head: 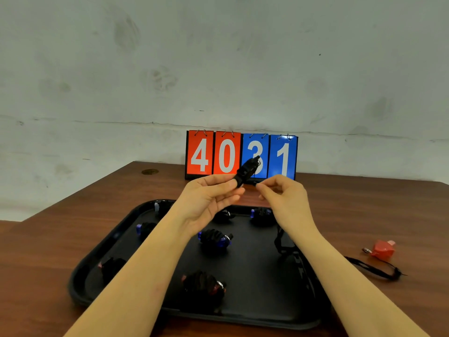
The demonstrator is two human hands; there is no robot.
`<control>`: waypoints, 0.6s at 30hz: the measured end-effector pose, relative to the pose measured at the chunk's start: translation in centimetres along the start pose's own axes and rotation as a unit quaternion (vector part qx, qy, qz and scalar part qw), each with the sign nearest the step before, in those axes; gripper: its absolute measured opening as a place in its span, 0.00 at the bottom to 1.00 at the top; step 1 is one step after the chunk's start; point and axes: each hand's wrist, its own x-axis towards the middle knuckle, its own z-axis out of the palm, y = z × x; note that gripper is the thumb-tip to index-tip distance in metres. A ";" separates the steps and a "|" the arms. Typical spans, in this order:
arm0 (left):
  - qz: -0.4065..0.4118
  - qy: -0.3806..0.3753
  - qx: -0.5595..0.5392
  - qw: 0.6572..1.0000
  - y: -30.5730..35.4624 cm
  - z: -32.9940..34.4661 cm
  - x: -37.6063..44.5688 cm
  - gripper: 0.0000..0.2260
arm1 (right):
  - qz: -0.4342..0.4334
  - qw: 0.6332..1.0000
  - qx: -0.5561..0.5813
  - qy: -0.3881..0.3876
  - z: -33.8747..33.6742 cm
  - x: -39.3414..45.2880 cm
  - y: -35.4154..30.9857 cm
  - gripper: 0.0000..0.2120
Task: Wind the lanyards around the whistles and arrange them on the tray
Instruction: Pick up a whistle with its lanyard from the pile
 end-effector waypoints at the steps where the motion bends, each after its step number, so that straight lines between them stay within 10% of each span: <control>1: 0.001 -0.001 -0.008 1.000 0.0 0.0 0.0 0.07 | -0.022 0.999 -0.023 0.000 0.2 -0.2 -0.1 0.03; 7: 0.081 0.055 0.073 0.993 -0.4 -0.1 0.1 0.07 | -0.308 0.921 -0.238 -0.022 1.2 -0.9 -0.8 0.04; 18: 0.173 0.071 0.413 0.891 -1.2 -0.2 0.3 0.07 | -0.341 0.906 -0.250 -0.015 0.4 -0.7 -1.0 0.12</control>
